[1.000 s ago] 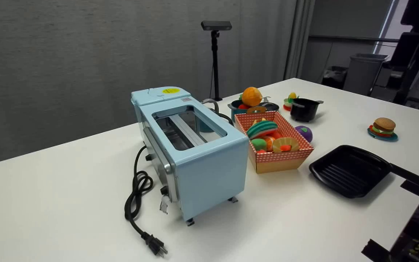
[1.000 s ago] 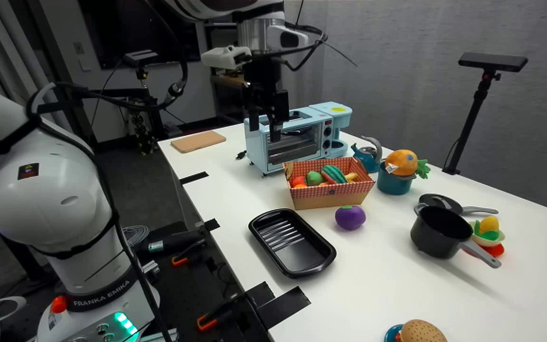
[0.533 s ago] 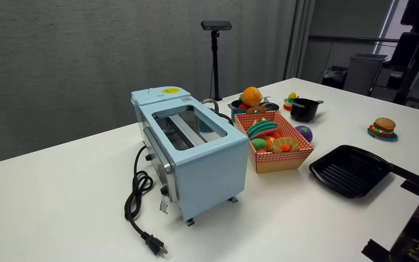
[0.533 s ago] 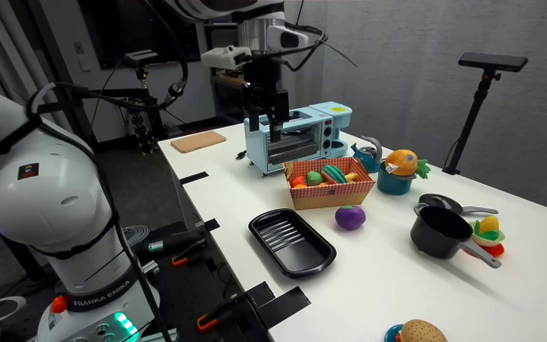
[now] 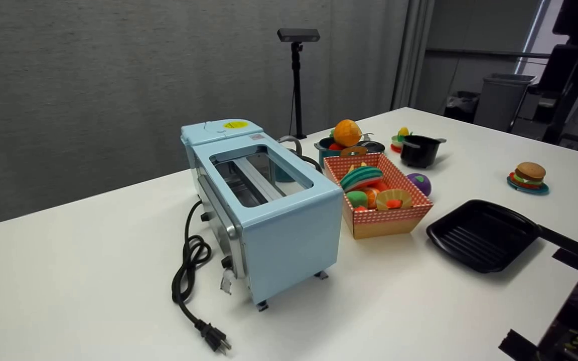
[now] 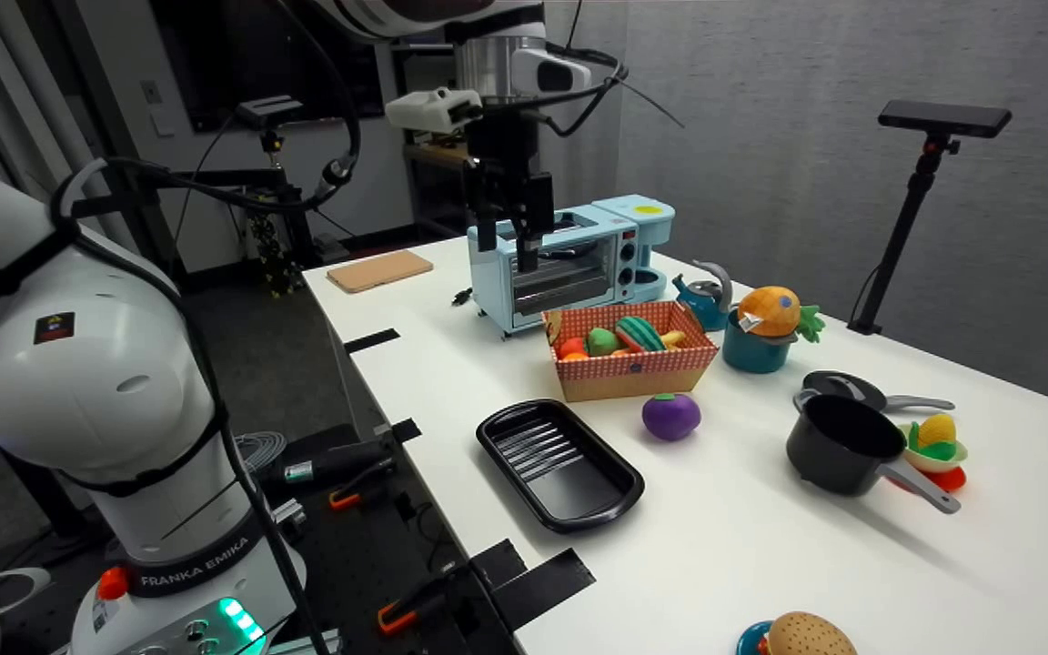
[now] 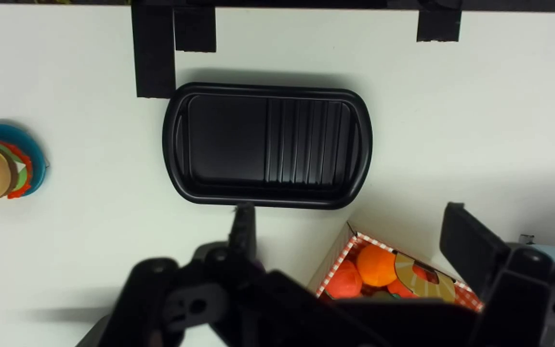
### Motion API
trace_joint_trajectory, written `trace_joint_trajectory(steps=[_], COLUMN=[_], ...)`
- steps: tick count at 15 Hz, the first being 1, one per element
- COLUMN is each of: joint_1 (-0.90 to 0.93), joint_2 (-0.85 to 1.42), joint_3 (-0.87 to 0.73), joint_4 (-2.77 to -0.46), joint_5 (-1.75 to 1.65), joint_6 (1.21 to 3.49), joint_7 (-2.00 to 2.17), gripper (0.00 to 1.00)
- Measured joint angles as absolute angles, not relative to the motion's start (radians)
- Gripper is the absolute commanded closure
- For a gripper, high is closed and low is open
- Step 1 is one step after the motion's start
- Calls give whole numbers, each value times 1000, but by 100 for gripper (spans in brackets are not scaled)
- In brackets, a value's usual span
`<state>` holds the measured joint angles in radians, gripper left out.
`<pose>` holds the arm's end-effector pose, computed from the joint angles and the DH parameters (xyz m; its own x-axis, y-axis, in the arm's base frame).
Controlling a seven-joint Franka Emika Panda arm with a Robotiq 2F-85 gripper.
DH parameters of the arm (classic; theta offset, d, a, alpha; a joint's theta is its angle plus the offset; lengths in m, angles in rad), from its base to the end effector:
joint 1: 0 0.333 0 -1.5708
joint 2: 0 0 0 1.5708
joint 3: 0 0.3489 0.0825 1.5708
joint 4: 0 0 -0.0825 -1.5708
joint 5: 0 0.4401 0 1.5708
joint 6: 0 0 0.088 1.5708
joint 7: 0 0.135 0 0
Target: Remove the watermelon plushie from the basket and put it on the counter
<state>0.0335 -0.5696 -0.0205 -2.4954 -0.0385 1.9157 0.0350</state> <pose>0.4093 0.0015 0.4598 0.9999 -0.0056 -0.0094 -0.0054 -0.9997 0.0254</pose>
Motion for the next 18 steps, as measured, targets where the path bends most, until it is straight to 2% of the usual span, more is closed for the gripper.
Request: trace_joint_trajectory(steps=[18], joint_1=[33], joint_2=[-557], joint_3=[-19], joint_4=[-2495], joint_5=[-46], joint_6=[1916], joint_7=[37], gripper=[0])
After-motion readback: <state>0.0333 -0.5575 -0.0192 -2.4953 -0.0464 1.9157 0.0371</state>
